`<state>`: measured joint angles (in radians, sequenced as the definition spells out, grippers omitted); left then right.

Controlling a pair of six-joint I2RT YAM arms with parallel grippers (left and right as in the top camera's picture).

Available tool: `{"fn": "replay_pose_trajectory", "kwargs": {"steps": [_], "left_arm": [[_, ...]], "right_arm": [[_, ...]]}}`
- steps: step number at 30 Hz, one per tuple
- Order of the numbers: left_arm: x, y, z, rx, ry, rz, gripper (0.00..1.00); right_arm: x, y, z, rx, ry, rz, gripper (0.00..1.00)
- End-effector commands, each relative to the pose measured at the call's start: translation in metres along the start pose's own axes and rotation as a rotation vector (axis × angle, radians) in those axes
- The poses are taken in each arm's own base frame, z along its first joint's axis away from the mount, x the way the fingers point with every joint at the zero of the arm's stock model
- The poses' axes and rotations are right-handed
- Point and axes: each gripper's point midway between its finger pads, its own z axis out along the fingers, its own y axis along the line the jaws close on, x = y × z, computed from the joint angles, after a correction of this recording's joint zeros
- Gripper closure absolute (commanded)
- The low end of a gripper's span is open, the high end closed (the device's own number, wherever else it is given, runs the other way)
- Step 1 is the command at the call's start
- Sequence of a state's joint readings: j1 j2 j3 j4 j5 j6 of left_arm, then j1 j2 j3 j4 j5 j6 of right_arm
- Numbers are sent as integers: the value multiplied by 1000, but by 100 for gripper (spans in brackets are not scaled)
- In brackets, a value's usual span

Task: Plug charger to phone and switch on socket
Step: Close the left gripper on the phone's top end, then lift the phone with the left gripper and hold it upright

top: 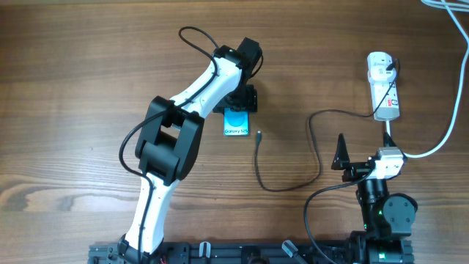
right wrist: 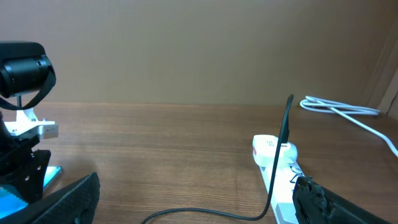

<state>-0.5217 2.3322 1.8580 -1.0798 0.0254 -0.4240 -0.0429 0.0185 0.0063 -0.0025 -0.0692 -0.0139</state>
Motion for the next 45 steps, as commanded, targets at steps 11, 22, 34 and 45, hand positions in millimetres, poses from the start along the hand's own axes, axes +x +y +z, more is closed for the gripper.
{"fn": "replay_pose_trajectory", "kwargs": {"steps": [11, 22, 34, 45], "left_arm": [[-3, -11, -37, 86, -46, -11, 25], [1, -11, -60, 108, -67, -8, 25], [24, -46, -128, 436, -4, 1, 26], [40, -62, -234, 1031, 148, -9, 26]], "right_arm": [[-1, -3, 0, 19, -6, -12, 0], [-1, -3, 0, 19, -6, -12, 0], [-1, -3, 0, 19, -6, -12, 0], [-1, -3, 0, 19, -6, -12, 0]]}}
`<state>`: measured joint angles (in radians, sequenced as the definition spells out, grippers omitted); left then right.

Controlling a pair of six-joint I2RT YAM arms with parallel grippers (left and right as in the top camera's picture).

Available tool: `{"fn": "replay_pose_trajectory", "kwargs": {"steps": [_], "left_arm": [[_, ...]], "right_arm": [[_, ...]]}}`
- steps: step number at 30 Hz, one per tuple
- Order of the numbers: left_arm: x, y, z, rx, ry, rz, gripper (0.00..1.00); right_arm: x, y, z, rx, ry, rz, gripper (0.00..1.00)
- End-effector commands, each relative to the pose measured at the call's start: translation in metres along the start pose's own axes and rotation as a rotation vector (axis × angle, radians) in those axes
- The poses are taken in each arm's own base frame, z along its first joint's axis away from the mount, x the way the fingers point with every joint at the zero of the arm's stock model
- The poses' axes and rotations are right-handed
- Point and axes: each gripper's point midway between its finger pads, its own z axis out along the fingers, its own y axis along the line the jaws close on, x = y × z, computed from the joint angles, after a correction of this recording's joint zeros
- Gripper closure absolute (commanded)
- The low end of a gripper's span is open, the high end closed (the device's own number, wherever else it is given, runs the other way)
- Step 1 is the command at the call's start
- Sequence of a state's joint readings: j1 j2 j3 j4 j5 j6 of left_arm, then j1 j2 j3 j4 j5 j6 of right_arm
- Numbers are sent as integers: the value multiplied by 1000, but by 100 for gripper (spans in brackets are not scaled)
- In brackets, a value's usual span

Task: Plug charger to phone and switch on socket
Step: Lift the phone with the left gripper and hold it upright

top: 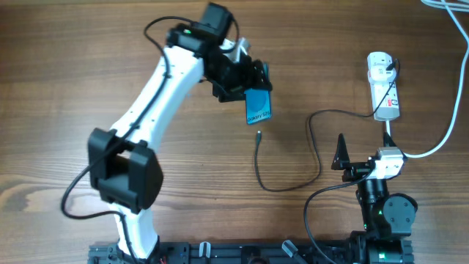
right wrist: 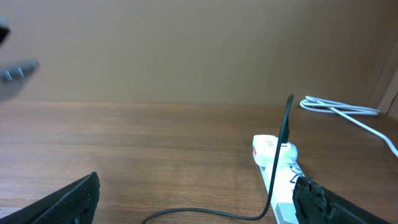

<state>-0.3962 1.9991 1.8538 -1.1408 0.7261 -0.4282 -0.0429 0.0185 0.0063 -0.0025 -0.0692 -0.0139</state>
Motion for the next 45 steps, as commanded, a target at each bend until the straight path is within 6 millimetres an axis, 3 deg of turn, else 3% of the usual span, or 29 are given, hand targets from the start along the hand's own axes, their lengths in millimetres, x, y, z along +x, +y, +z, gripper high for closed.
{"fn": "replay_pose_trajectory", "kwargs": {"steps": [1, 7, 16, 45], "left_arm": [[16, -45, -37, 325, 102, -18, 25], [19, -67, -73, 575, 178, -38, 25], [27, -87, -103, 770, 255, -34, 25], [11, -70, -122, 777, 234, -160, 29]], "right_arm": [[-1, -3, 0, 19, -6, -12, 0], [-1, -3, 0, 19, -6, -12, 0], [-1, -3, 0, 19, -6, -12, 0], [-1, -3, 0, 19, -6, -12, 0]]}}
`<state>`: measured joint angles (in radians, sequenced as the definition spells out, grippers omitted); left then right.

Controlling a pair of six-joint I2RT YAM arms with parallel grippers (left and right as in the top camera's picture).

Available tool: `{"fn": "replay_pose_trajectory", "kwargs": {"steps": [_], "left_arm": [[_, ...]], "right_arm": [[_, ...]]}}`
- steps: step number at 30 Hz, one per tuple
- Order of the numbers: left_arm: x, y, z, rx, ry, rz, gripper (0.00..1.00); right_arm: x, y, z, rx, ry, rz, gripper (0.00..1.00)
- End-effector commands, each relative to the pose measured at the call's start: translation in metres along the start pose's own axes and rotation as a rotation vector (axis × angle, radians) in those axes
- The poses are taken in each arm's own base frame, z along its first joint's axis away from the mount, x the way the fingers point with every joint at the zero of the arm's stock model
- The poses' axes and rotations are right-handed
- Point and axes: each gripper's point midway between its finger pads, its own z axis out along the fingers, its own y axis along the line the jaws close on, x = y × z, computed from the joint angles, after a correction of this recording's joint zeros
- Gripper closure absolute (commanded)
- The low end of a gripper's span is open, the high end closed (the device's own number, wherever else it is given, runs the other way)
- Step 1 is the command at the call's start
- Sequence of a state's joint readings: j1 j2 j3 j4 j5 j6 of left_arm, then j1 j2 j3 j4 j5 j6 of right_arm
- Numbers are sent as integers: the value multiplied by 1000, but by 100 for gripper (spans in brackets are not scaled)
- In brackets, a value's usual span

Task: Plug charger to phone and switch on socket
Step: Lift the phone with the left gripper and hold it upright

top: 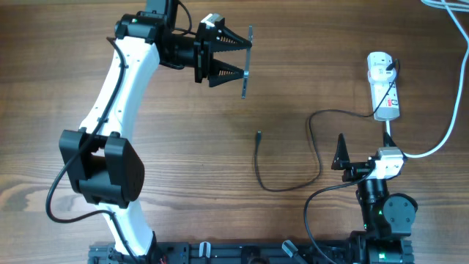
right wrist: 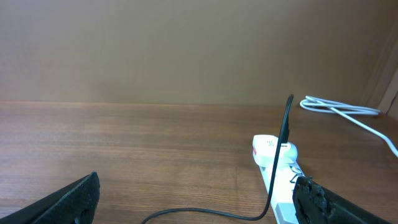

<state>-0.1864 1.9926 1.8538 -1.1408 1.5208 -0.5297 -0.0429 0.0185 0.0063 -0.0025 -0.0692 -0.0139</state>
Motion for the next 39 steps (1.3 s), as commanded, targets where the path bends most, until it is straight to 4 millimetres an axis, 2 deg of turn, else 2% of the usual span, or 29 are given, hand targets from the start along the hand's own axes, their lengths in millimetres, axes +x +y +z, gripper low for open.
{"fn": "replay_pose_trajectory", "kwargs": {"steps": [1, 39], "left_arm": [[12, -16, -3, 49, 25, 14, 29], [12, -15, -7, 50, 19, -63, 30]], "right_arm": [[-1, -3, 0, 19, -6, -12, 0], [-1, -3, 0, 19, -6, -12, 0]]}}
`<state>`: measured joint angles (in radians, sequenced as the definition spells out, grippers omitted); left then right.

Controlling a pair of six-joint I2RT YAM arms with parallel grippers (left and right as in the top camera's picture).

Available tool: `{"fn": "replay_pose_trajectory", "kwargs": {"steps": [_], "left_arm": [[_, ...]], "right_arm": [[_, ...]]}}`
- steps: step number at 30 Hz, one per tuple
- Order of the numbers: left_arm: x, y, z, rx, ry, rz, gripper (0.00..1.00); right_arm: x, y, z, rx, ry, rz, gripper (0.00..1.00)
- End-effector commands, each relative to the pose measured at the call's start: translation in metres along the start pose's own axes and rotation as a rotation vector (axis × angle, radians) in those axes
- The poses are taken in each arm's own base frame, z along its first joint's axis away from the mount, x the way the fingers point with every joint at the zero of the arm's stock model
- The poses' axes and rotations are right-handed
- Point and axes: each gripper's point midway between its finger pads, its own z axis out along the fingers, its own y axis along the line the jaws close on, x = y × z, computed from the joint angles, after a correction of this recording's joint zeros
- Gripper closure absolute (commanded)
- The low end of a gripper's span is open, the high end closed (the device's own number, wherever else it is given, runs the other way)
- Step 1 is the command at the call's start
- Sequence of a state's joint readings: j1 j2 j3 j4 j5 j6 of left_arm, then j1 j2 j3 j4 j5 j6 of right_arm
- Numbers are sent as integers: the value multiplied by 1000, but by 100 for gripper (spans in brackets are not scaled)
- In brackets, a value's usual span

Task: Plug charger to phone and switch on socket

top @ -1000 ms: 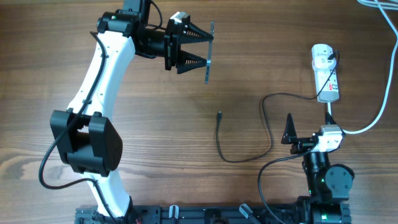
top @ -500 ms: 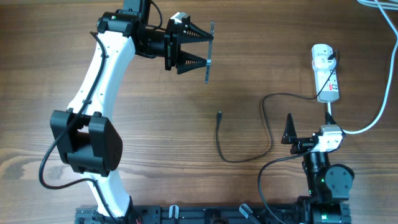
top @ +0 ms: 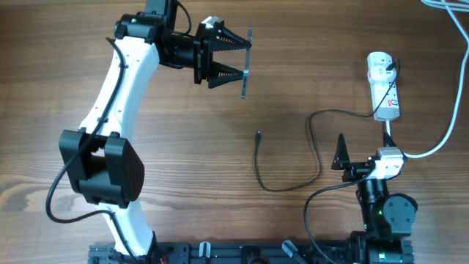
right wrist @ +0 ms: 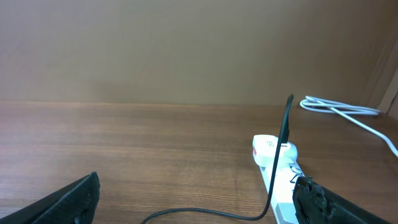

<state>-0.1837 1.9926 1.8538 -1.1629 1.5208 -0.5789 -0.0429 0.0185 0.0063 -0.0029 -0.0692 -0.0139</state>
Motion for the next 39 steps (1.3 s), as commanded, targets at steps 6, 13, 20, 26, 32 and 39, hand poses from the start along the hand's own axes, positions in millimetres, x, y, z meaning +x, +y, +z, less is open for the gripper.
{"fn": "replay_pose_trajectory", "kwargs": {"steps": [6, 13, 20, 26, 32, 39], "left_arm": [[8, -17, -16, 59, -3, 8, 30], [8, -16, -18, 61, -7, -1, 30], [3, -18, -32, 73, -38, -1, 30], [2, -18, -33, 75, -42, -2, 30], [2, -18, -33, 75, -40, -24, 30], [2, -18, -33, 75, -40, -25, 30]], "right_arm": [[-1, -3, 0, 19, -7, -12, 0], [-1, -3, 0, 19, -7, -12, 0], [-1, -3, 0, 19, -7, -12, 0], [-1, -3, 0, 19, -6, -12, 0], [-1, -3, 0, 18, -7, -8, 0], [-2, 3, 0, -16, -11, -6, 0]]}}
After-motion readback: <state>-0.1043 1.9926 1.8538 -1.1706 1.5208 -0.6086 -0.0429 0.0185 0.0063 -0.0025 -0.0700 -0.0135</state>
